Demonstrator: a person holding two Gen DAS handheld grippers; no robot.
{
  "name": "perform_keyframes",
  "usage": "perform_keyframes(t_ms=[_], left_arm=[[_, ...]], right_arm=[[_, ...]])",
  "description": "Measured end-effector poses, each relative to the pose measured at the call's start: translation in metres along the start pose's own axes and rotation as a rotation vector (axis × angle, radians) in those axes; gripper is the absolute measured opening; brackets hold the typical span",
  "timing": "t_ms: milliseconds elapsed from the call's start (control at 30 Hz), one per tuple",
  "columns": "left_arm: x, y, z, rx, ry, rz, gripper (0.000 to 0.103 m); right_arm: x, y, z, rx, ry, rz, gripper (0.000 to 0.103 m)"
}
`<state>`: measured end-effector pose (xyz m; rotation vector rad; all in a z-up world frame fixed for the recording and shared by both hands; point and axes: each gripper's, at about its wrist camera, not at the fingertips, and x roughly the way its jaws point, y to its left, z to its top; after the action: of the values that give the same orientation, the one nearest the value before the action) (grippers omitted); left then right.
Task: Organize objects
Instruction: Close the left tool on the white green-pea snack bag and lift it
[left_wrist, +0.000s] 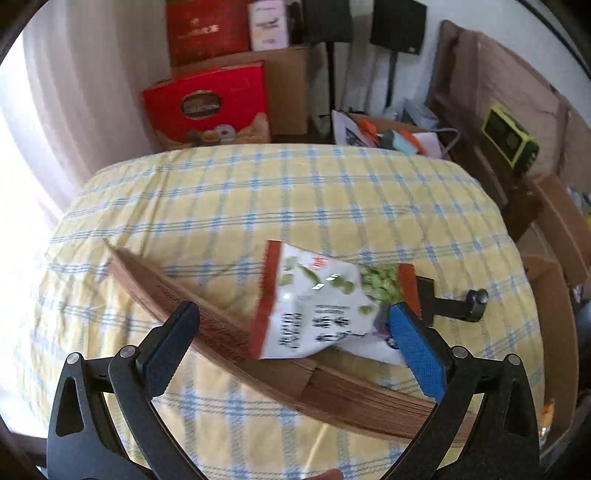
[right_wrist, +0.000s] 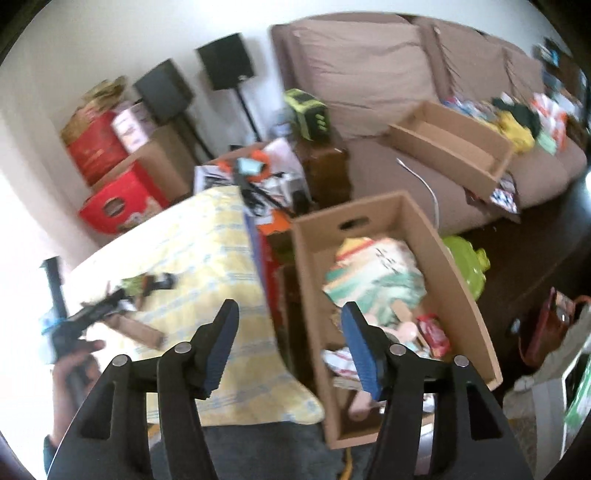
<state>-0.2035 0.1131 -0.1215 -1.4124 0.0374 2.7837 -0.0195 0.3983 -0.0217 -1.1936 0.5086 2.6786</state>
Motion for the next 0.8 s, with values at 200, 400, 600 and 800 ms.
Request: perform_keyframes(t_ms=[200, 400, 600, 800], left_arm=[[0.001, -0.016, -0.003, 0.062, 0.002, -0.034, 0.102], [0.004, -0.008, 0.000, 0.011, -0.002, -0.162, 0.062], [-0.008, 0.028, 0.011, -0.113, -0.031, -0.186, 0.044], [-0.052, 0.090, 0.032, -0.259, -0.197, -0.128, 0.039]], right_arm=[[0.000, 0.036, 0.007, -0.070, -0.021, 0.030, 0.075], [0.024, 0.061, 0.008, -0.101, 0.024, 0.043, 0.076], [0.042, 0.084, 0.006, -0.160, 0.053, 0.054, 0.076], [0.108, 0.118, 0.019, -0.145, 0.144, 0.084, 0.084]])
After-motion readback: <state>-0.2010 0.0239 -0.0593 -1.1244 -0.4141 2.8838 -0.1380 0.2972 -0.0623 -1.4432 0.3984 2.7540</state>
